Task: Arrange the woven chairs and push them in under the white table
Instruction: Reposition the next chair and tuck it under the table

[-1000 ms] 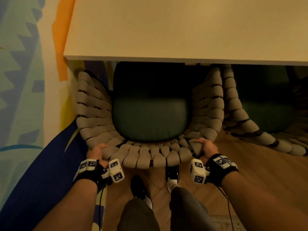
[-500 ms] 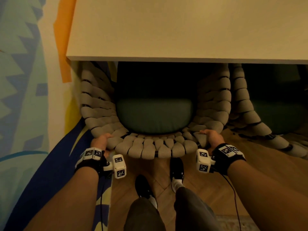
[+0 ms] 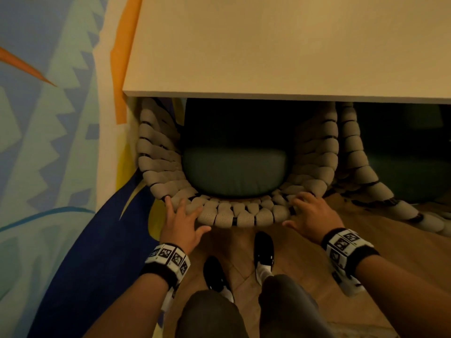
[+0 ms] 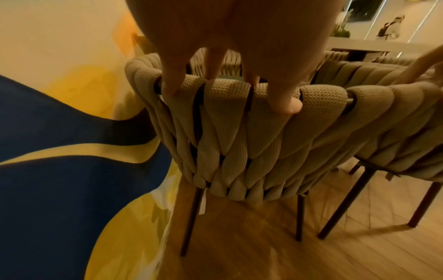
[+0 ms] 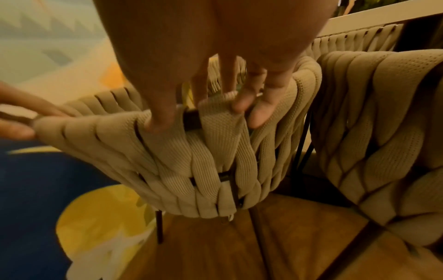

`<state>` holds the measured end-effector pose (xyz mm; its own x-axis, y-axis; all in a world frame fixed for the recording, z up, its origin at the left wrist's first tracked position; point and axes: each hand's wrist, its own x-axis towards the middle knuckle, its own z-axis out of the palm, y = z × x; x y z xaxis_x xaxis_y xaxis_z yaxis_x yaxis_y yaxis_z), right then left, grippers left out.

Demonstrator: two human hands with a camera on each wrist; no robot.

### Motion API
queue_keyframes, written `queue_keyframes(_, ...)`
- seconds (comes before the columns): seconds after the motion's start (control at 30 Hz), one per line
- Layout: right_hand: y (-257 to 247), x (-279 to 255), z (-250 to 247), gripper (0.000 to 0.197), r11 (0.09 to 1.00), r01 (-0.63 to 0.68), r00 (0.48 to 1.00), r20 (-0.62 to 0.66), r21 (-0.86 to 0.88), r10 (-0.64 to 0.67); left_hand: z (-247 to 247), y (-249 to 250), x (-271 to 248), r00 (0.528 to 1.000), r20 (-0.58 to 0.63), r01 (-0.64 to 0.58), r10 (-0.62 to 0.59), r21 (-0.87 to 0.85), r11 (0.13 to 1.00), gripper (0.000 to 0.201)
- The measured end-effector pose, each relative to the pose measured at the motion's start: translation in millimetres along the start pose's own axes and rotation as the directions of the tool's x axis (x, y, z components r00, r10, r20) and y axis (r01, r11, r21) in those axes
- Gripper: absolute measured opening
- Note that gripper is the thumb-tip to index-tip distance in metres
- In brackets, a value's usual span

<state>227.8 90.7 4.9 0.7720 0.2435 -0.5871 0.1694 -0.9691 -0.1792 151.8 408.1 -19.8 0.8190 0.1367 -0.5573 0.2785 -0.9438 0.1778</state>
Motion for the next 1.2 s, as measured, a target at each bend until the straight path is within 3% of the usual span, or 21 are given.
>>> queue_keyframes(0.17,3,15,-2,0.068,0.994,0.038,0.999,0.008,-0.103,-0.037,-6,4,14,0.999,-0.004,0.039,-0.039,0.137,0.990,0.064)
queue_keyframes(0.33,0,26,-5,0.067,0.993,0.056,0.998,-0.014,-0.100,-0.057,-30,6,22,0.998,0.032,0.045,-0.052,0.200,0.979,0.063)
queue_keyframes(0.6,5,18,-4,0.062,0.999,0.032,0.999,0.005,0.006,-0.032,-22,11,17,0.997,0.051,0.041,-0.055,0.243,0.969,0.065)
queue_keyframes(0.8,35,-25,-11,0.056,0.977,-0.016,0.993,-0.112,0.211,0.040,-27,35,9,0.994,0.078,0.056,-0.072,0.197,0.979,0.065)
queue_keyframes(0.97,103,-59,-22,0.054,0.965,-0.079,0.985,-0.130,0.251,0.114,-20,102,8,0.995,0.076,-0.071,0.068,0.046,0.996,0.072)
queue_keyframes(1.2,247,-70,-45,0.054,0.982,-0.049,0.992,-0.108,0.185,0.070,2,278,15,0.966,-0.026,-0.258,0.258,0.009,0.966,0.069)
